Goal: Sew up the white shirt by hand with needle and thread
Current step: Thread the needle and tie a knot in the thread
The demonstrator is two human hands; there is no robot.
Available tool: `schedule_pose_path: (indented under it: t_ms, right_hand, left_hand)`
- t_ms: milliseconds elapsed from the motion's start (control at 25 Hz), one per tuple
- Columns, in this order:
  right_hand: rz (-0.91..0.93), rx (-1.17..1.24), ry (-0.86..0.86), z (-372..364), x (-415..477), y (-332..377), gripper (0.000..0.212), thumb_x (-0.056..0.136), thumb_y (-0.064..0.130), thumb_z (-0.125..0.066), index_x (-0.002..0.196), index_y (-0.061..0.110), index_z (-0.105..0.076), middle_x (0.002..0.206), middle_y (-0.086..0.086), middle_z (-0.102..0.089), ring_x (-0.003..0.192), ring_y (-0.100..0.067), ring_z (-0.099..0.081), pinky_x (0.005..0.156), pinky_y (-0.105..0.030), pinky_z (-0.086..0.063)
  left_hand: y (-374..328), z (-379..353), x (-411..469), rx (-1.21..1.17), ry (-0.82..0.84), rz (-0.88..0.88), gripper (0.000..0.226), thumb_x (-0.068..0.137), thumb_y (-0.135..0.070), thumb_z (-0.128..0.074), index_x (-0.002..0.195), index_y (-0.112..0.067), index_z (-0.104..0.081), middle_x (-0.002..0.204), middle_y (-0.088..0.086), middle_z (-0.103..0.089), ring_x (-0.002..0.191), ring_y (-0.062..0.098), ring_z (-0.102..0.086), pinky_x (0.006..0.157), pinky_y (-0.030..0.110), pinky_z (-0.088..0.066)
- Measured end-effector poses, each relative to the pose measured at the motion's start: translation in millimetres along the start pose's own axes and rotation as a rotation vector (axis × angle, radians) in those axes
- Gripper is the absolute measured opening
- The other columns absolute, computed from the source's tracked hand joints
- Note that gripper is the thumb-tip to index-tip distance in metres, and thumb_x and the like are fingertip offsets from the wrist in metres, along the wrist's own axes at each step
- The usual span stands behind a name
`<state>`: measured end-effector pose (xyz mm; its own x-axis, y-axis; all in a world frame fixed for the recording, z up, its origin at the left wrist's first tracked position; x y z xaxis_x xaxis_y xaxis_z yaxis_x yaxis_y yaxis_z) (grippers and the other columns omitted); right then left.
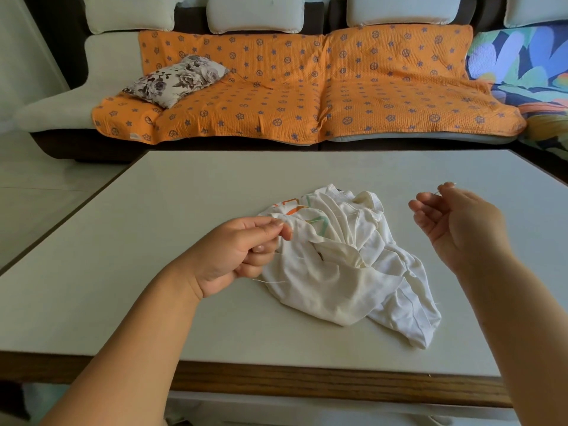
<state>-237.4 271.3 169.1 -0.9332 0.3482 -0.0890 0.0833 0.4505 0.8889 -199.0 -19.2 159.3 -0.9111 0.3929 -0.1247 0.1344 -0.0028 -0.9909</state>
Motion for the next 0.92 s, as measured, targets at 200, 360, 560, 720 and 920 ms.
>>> schedule_pose_path:
  t_ms: [200, 360, 560, 720, 920]
  right_hand:
    - [0.05, -0.387, -0.053, 13, 5, -3, 0.017, 0.104, 0.016, -0.039, 0.111, 0.005, -0.049, 0.071, -0.01, -0.063, 0.053, -0.017, -0.068, 0.049, -0.023, -0.054]
    - [-0.1, -0.798, 0.069, 13, 4, -25, 0.023, 0.102, 0.018, -0.046, 0.114, 0.0, -0.053, 0.077, -0.013, -0.069, 0.053, -0.021, -0.068, 0.052, -0.028, -0.053]
    - [0.304, -1.394, -0.081, 1, -10, -11, 0.043, 0.097, 0.034, -0.053, 0.133, 0.01, -0.05, 0.124, -0.013, -0.06, 0.104, -0.031, -0.063, 0.085, -0.032, -0.044]
    - [0.196, -0.915, 0.671, -69, -72, -21, 0.029, 0.098, 0.041, -0.048, 0.117, 0.027, -0.065, 0.104, 0.006, -0.071, 0.064, -0.011, -0.066, 0.054, -0.02, -0.047]
    - [0.045, -1.032, 0.807, -73, -85, -52, 0.036, 0.094, 0.051, -0.048, 0.082, 0.023, -0.067, 0.055, 0.015, -0.056, 0.05, -0.001, -0.048, 0.058, -0.014, -0.041]
  left_hand:
    - [-3, 18, -4, -0.031, -0.067, -0.01, 0.02, 0.09, -0.027, -0.058, 0.075, -0.018, -0.067, 0.06, -0.005, -0.024, 0.046, 0.004, -0.018, 0.037, 0.013, -0.018]
    - [0, 18, -2, 0.072, -0.095, 0.024, 0.019, 0.091, -0.027, -0.052, 0.08, -0.015, -0.062, 0.062, -0.003, -0.02, 0.048, 0.006, -0.016, 0.039, 0.014, -0.016]
    - [4, 1, 2, 0.269, -0.031, 0.062, 0.027, 0.101, -0.023, -0.048, 0.08, -0.017, -0.065, 0.059, -0.007, -0.023, 0.049, 0.007, -0.016, 0.044, 0.019, -0.013]
    - [0, -15, 4, 0.364, 0.053, 0.072, 0.027, 0.101, -0.028, -0.047, 0.086, -0.017, -0.066, 0.057, -0.009, -0.025, 0.05, 0.008, -0.018, 0.045, 0.02, -0.016]
    - [1, -21, 8, 0.425, 0.077, 0.06, 0.03, 0.101, -0.031, -0.047, 0.094, -0.01, -0.067, 0.057, -0.009, -0.025, 0.053, 0.01, -0.018, 0.044, 0.018, -0.018]
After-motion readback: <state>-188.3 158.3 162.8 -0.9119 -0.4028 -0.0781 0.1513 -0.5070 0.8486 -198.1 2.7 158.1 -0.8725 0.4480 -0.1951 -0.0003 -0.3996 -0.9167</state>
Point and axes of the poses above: each hand's wrist, its own x-axis towards the middle knuckle, its own z-axis out of the back of the hand, y = z × x, the point moved 4 cm from there along x, towards the middle knuckle
